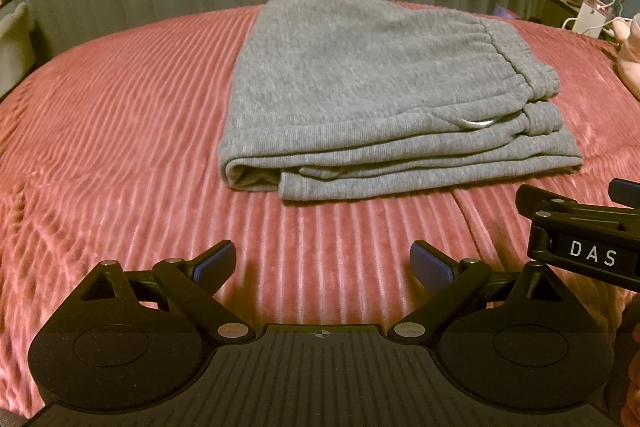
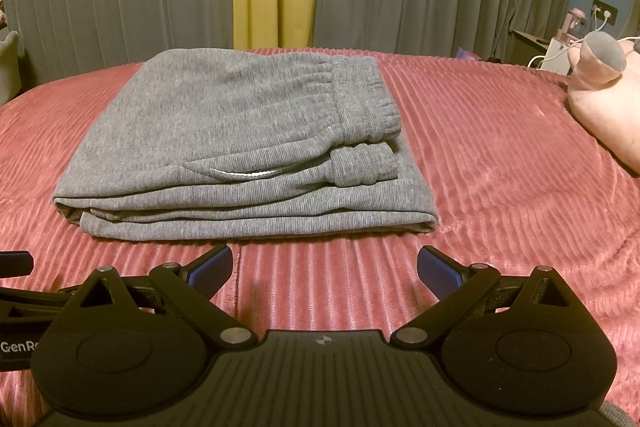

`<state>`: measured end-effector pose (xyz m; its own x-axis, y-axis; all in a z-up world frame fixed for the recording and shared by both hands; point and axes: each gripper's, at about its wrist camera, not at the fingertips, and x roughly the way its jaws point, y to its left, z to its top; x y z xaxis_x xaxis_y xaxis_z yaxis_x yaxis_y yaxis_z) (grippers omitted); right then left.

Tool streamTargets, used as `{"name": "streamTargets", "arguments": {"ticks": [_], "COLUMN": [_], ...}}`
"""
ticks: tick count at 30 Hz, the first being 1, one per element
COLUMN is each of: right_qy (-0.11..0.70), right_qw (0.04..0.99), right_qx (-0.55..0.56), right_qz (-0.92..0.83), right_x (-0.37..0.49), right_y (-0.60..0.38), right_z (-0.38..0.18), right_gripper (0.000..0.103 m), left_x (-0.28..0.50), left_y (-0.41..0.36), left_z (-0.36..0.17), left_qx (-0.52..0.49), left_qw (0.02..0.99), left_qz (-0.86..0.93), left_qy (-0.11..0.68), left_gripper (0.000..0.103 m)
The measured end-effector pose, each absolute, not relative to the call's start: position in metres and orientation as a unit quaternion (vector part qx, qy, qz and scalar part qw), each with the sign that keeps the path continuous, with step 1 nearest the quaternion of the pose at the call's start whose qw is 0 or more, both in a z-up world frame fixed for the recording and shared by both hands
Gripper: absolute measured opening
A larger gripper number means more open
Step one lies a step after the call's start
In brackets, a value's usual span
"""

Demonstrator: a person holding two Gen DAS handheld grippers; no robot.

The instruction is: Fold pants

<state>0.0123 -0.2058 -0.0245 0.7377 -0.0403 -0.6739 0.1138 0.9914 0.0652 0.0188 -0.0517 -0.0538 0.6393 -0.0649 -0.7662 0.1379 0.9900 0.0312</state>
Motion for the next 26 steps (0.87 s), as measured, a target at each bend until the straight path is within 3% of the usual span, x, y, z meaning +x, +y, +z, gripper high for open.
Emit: {"name": "streamTargets", "arguments": {"ticks": [26], "right_qy": [0.35], "right_qw": [0.936], "right_qx": [0.012], "right_qz": [-0.039], "right_x": [0.0107], "right_y": [-0.1981], "right_z": [-0.0208], "right_gripper": [0.099], "left_x": [0.0164], "left_y": [-0.044], "left_z": [-0.0495], "left_qx": [0.024], "left_qw": [0.911], "left_qz": [-0.053], "left_qy": [0.407], "left_gripper": [0.098]}}
